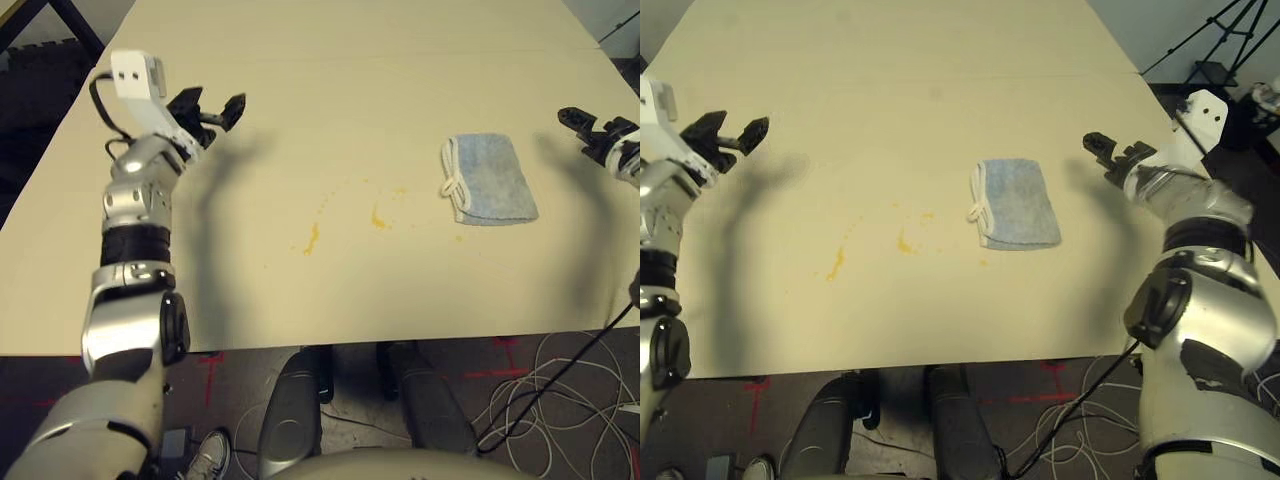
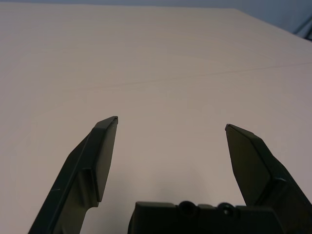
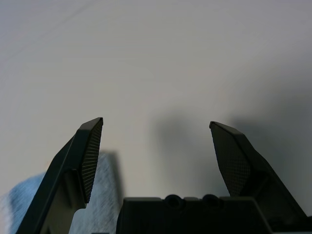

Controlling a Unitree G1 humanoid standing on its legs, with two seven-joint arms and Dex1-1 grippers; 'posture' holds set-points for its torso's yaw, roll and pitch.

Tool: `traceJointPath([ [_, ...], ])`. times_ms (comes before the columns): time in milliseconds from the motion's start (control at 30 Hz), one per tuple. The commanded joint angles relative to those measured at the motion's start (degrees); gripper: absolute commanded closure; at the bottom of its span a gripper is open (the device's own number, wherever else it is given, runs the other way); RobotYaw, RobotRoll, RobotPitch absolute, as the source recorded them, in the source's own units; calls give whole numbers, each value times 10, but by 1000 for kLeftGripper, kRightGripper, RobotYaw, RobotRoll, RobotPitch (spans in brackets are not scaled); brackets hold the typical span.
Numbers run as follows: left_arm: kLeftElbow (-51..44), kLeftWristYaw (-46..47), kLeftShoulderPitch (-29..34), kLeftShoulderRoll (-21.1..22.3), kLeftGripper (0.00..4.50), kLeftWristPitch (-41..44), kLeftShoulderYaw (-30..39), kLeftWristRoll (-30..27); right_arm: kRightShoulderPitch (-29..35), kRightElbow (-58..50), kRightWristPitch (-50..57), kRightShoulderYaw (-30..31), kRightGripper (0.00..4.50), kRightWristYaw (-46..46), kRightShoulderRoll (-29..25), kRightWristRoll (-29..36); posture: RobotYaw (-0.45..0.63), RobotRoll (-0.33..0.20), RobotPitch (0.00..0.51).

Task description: Wipe the water off the table with a rag.

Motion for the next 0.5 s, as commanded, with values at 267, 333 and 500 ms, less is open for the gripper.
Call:
traceJointPath([
  [267, -40, -206, -33, 15, 0, 87, -82, -12, 94, -202, 269, 26, 16, 43, -24, 38, -95, 0, 298],
  [333, -71, -248, -25, 26, 0, 112, -103, -14, 105, -221, 296, 34, 16, 52, -32, 41, -96, 0, 297],
  [500, -165, -313, -4, 69, 0, 188, -145, -16, 123, -250, 346, 33, 16, 69, -43, 51, -96, 0, 294],
])
